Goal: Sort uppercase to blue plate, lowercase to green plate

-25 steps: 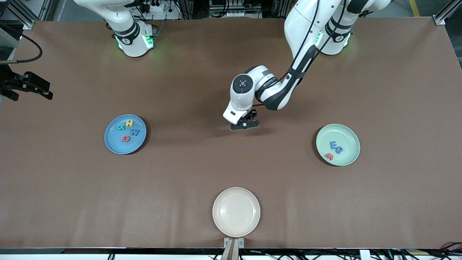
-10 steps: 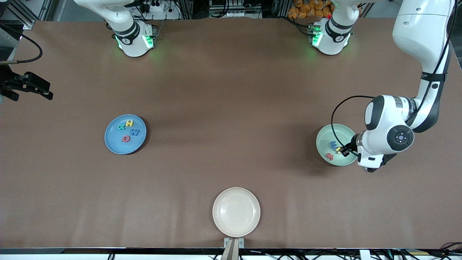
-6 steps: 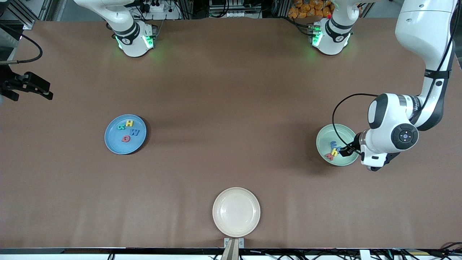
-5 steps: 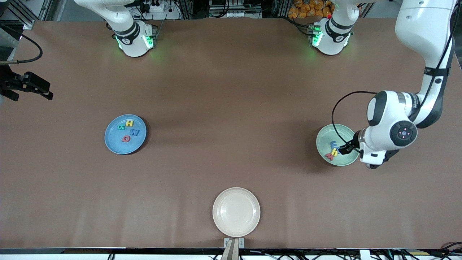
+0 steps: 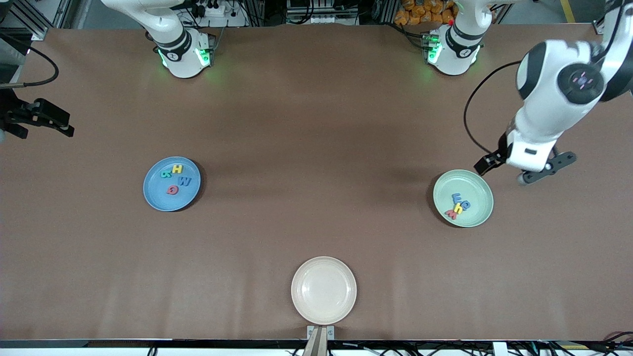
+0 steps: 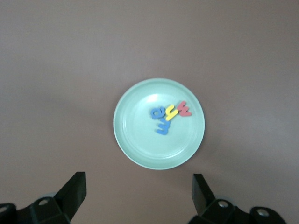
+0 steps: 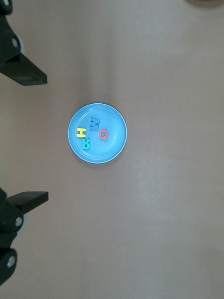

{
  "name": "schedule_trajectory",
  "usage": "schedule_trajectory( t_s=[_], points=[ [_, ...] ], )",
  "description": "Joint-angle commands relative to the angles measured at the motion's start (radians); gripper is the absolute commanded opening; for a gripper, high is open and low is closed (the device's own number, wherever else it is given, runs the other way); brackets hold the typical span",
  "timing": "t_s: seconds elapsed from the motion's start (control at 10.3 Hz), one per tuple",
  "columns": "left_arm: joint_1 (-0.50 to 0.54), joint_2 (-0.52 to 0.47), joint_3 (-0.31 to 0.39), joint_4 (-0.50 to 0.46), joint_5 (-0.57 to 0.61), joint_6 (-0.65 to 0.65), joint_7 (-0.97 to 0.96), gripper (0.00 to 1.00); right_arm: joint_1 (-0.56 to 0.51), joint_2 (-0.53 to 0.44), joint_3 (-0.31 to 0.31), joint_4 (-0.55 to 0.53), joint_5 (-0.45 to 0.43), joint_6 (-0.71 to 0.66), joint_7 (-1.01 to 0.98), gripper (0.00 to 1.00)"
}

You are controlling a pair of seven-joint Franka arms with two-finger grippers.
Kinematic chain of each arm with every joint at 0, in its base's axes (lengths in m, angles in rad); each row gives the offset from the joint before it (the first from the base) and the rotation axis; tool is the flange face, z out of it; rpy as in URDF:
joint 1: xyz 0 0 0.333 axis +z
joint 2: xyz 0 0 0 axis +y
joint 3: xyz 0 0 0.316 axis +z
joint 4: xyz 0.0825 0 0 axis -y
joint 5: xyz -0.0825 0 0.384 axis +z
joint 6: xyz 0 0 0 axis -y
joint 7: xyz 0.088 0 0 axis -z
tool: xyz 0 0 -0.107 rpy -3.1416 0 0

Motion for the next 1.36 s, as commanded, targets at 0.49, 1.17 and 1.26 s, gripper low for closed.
schedule_trajectory(
  t_s=[0.49, 1.17, 1.26],
  points=[
    [0.025, -0.012, 0.071, 0.488, -0.207, -0.497, 0.572, 1.00, -0.005, 0.001, 0.002, 0.003, 0.002, -0.012, 0.002, 1.00],
    [0.019, -0.012, 0.059, 0.530, -0.129, -0.539, 0.572, 1.00, -0.013, 0.000, 0.002, -0.002, -0.001, -0.017, 0.001, 1.00],
    [0.019, -0.012, 0.059, 0.530, -0.127, -0.539, 0.572, 1.00, -0.013, 0.001, 0.000, -0.005, -0.001, -0.017, 0.001, 1.00]
  ],
)
